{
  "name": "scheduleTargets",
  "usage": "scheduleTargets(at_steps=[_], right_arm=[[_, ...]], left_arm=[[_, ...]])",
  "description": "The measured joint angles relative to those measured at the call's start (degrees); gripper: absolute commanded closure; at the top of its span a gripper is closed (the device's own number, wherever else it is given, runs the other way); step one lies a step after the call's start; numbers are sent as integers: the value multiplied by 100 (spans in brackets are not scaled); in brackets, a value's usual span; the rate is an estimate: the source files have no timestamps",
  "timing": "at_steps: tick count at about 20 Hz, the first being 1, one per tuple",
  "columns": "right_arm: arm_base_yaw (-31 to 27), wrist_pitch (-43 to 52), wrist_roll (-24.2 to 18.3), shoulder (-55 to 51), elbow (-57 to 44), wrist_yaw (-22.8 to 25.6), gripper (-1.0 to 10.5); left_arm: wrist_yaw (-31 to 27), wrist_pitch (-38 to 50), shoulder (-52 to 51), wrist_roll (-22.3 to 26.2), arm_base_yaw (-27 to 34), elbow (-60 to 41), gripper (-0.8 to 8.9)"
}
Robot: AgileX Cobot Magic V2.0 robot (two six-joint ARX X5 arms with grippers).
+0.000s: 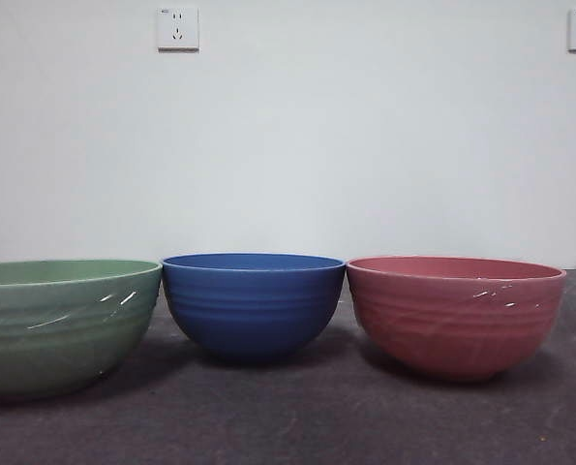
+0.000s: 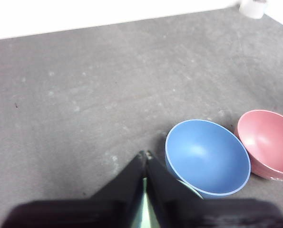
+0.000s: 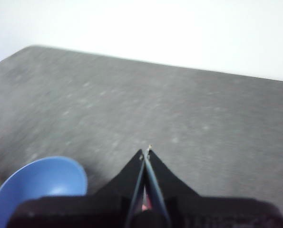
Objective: Pick up the green bowl on the top,put the green bowl on the left,pick up the red bowl in the middle,put the red bowl on the right
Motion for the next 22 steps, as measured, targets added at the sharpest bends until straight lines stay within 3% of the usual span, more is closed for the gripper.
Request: scheduleTargets(at_steps=[6,11,22], right_arm=[[-181,824,166,-1375,-1805,254,963],[-181,772,442,-1283,-1851,310,963],[-184,758,535,-1261,-1851,302,963]], left_arm=[[-9,1139,-1167,-260,0,-1567,821],[9,831,-1209,-297,0,-1602,817],[-2,407,-1178,-299,-4,-1604,817]])
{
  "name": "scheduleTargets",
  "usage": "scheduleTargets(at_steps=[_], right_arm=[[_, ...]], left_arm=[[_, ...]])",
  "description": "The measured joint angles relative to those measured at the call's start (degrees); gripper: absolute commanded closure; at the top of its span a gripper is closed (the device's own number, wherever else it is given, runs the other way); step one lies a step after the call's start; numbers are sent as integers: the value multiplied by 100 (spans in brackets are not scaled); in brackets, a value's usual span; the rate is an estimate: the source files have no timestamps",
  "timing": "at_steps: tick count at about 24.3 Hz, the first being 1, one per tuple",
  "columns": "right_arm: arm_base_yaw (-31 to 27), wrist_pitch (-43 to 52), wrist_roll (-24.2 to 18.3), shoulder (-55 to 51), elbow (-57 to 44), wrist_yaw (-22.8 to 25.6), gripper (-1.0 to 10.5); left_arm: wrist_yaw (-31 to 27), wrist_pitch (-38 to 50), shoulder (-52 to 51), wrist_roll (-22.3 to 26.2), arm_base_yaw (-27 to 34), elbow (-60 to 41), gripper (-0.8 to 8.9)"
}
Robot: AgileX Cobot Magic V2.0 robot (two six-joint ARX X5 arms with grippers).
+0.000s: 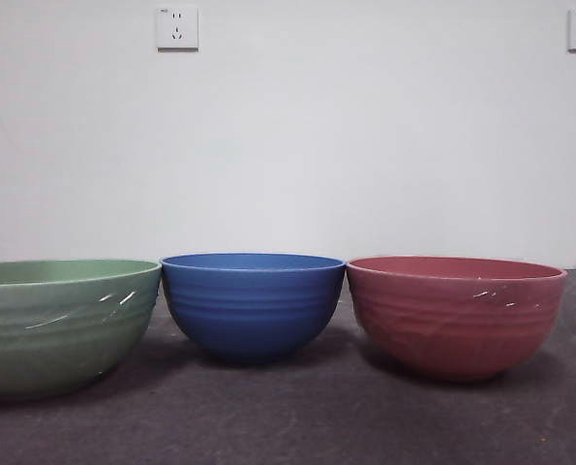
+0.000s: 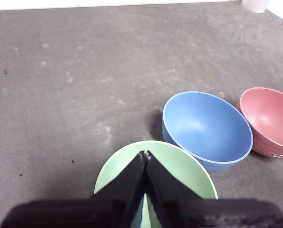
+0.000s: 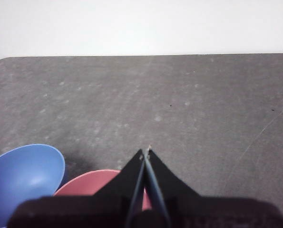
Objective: Pick up the green bowl on the top,put the green bowl on the left,pick up the red bowl in the middle,put the red bowl on the right
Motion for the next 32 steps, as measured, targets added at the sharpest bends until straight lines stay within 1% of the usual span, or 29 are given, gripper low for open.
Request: scheduleTargets(at_steps=[3,4,6,7,10,12,17,23,27,32], right_arm=[[0,-9,2,-2,0,-2,963],[0,-24,0,-2,0,-4,963],[0,-35,0,0,0,-4,963],[0,-37,2,2,0,-7,963],[0,-35,0,0,0,-11,963],[0,-35,2,0,0,-11,963],[0,-63,2,2,0,-11,963],[0,-208,0,2,0,-11,963],[0,-208,2,2,0,-11,963],[0,-208,2,2,0,-11,963]], left_arm=[[-339,-138,-352,0,-24,0,817],[-356,-197,-669,15,-22,0,817],[-417,-205,-1429,212,0,-31,817],[-542,-28,-1873,323,28,-140,817],[-1290,389,-2745,516,203,-970,817],[-1462,428,-3010,531,282,-1445,817],[-1458,1062,-3121,518,393,-2472,817],[-1462,1875,-3123,348,424,-3272,817],[-1480,1978,-3126,214,424,-3530,817],[-1484,2044,-3132,92,424,-3556,817]])
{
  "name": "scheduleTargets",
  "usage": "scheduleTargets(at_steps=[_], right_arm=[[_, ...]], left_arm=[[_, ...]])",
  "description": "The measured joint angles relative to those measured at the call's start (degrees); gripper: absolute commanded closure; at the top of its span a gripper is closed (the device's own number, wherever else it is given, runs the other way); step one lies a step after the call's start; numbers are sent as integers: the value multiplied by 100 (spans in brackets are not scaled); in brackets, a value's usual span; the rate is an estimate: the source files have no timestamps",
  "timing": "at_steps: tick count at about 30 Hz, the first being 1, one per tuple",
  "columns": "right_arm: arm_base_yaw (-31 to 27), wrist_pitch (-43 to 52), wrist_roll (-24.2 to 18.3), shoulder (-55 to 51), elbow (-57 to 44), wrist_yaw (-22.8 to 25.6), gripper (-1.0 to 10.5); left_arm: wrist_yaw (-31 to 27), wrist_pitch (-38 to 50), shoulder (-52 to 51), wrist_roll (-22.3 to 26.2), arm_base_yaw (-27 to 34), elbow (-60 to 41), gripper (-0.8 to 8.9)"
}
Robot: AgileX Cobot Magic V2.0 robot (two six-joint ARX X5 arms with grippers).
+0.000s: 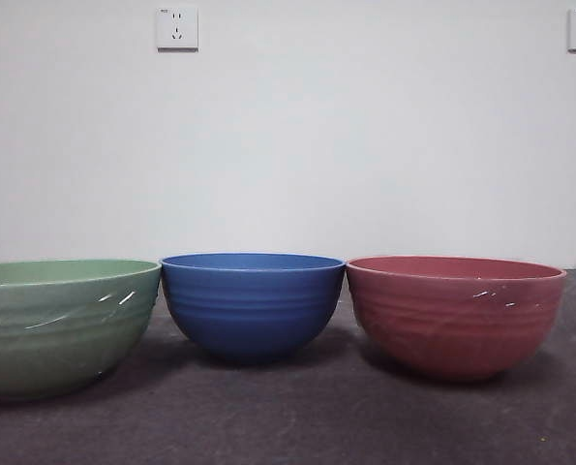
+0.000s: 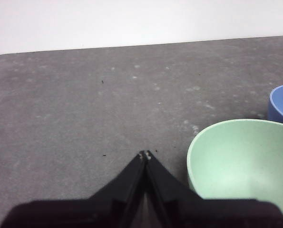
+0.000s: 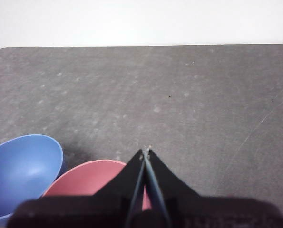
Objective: Pick up the green bowl on the top,put the green bowl on the left,pick up the red bowl in the middle,put the red bowl on the right
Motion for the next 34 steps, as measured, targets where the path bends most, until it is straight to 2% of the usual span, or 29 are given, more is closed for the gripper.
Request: scheduleTargets(at_steps=[26,31,34], right_arm=[[0,-24,-4,-2,0,0,963],[-109,-243,-498,-525,-173,-9,963],[-415,-66,-763,-1154,-590,-205,963]], left_arm=[[0,0,0,-4,0,0,817],[0,0,0,-7,0,0,817],[0,0,0,-7,0,0,817]])
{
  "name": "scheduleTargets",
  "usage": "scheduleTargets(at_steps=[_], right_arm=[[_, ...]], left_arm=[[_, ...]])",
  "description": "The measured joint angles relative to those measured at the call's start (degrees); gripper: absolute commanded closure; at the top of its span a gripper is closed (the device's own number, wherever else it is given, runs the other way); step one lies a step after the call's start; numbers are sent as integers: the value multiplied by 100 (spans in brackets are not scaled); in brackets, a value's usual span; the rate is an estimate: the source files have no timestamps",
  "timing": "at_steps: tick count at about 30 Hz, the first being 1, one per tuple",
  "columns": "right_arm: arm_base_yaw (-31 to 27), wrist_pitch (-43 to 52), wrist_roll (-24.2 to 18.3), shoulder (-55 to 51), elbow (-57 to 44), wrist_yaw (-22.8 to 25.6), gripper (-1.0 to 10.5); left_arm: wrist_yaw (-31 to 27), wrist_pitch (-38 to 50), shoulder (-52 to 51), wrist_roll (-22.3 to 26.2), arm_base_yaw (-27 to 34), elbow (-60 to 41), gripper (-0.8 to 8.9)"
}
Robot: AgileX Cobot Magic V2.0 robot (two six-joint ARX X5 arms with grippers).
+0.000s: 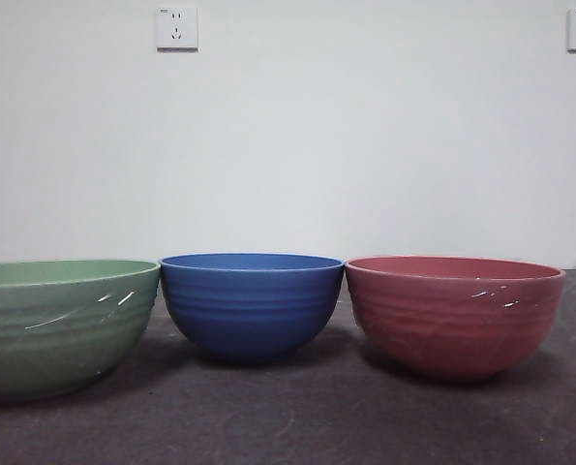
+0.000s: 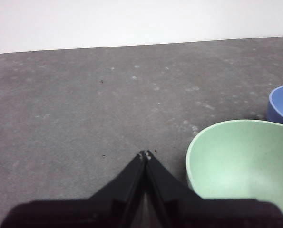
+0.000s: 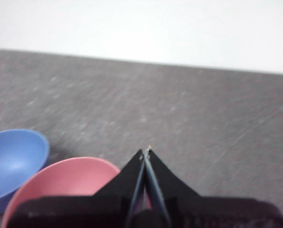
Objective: Pick up the green bowl on the top,put the green bowl on the left,pick up the red bowl in the middle,put the red bowl on the right
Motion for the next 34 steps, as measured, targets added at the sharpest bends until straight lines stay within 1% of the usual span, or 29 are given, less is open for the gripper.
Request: scheduleTargets(at_steps=[3,5,8,13,20,34], right_arm=[[-476,345,-87,-581,-719,-535,963],[-719,468,-94,-894,-1200,-796,963],[-949,667,-70,-1325,-1860,-870,963],[-973,798,-15,-1792,-2446,-887,963],[-973,713,74,-1904,-2472,-876,963],[-973,713,76,-1891,-2472,-868,963]], left_arm=[[0,0,0,0,0,0,817],[0,0,0,0,0,0,817],[0,0,0,0,0,0,817],[0,0,0,0,0,0,817],[0,0,0,-2,0,0,817],[0,0,0,-2,0,0,817]])
